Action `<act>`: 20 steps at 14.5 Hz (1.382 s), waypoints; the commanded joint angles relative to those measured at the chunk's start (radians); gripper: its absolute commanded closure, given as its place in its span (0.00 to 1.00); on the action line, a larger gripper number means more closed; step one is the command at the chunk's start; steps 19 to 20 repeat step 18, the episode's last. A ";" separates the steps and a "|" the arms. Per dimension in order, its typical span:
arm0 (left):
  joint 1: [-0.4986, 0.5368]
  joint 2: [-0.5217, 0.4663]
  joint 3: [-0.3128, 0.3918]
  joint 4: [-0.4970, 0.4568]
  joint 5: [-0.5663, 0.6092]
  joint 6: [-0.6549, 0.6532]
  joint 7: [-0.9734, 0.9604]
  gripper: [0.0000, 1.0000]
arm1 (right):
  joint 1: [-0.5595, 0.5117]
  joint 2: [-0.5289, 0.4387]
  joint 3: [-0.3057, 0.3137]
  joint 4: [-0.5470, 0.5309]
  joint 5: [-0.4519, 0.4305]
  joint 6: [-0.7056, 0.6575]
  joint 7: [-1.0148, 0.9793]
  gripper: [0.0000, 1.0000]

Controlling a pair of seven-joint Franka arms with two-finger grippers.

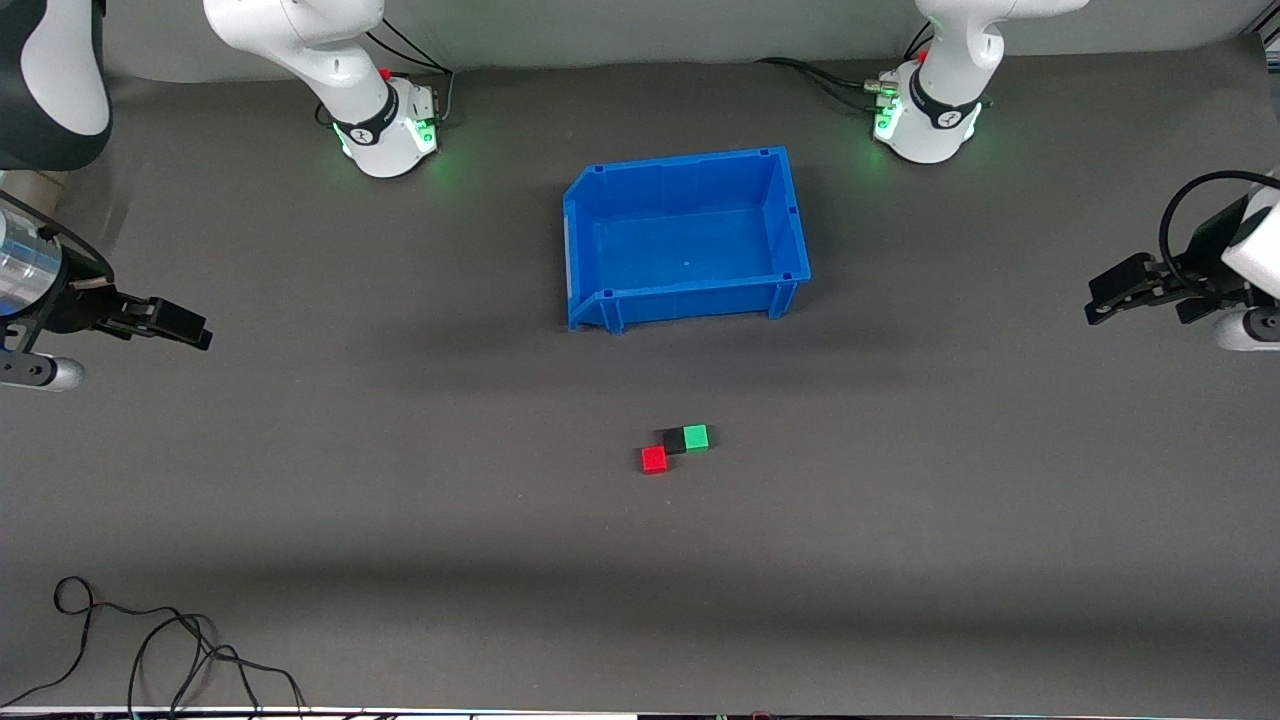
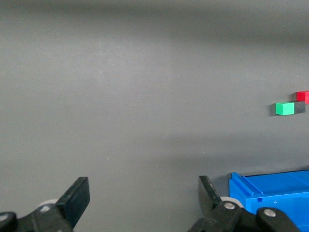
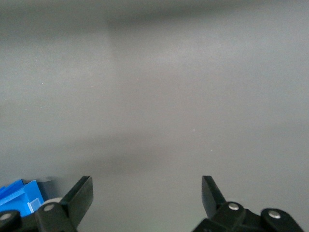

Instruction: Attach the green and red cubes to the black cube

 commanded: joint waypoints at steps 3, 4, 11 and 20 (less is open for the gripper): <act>-0.002 -0.035 0.001 -0.035 0.016 0.011 0.013 0.00 | -0.106 -0.046 0.076 0.000 -0.015 -0.010 -0.020 0.00; -0.002 -0.035 0.001 -0.035 0.017 0.009 0.011 0.00 | -0.104 -0.052 0.076 0.002 -0.015 -0.013 -0.024 0.00; -0.010 -0.030 -0.004 -0.033 0.077 -0.017 0.008 0.00 | -0.084 0.017 0.076 0.082 -0.019 -0.070 -0.043 0.00; -0.011 -0.023 -0.005 -0.020 0.073 -0.032 0.019 0.00 | -0.083 0.017 0.073 0.080 -0.016 -0.071 -0.035 0.00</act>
